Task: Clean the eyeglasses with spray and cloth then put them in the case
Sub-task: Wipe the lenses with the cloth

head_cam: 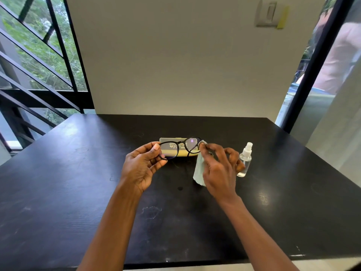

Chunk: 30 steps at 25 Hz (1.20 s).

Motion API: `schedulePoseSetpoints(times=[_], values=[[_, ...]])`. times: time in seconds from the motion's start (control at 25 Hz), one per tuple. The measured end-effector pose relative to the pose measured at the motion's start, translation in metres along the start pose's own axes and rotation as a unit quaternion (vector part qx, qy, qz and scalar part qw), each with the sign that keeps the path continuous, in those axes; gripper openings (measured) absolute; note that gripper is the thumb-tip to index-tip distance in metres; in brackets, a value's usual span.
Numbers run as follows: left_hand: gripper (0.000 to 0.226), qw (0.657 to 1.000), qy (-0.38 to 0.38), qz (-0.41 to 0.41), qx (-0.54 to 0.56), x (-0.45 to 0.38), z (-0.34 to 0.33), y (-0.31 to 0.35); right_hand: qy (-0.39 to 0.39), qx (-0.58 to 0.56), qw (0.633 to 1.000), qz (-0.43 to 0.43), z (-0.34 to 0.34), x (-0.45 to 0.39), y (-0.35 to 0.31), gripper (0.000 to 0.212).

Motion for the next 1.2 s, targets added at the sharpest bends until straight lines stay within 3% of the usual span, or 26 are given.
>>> schedulePoseSetpoints(times=[0.12,0.52,0.84,1.2], values=[[0.010,1.000,-0.004,-0.001,-0.002,0.001,-0.001,0.001,-0.010,-0.034,0.999,-0.030,-0.004,-0.013,-0.003,0.038],[0.009,1.000,-0.013,-0.012,-0.004,-0.001,0.001,-0.002,0.026,0.004,0.997,0.079,0.005,0.012,-0.021,0.033],[0.011,0.999,-0.031,-0.011,-0.004,-0.001,0.003,-0.001,-0.001,-0.059,0.998,-0.016,-0.001,-0.004,0.007,0.037],[0.011,0.999,-0.029,-0.019,-0.010,0.001,0.000,0.000,-0.009,-0.061,0.997,0.035,0.002,-0.002,-0.015,0.035]])
Point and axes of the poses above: each hand's wrist, its own x-axis away from the middle knuckle, its own z-axis out of the back of the hand, y = z × x, the point moved 9 cm from there along -x, towards the middle knuckle, and after that the axes turned 8 degrees about -z, right-handed, at the moved point
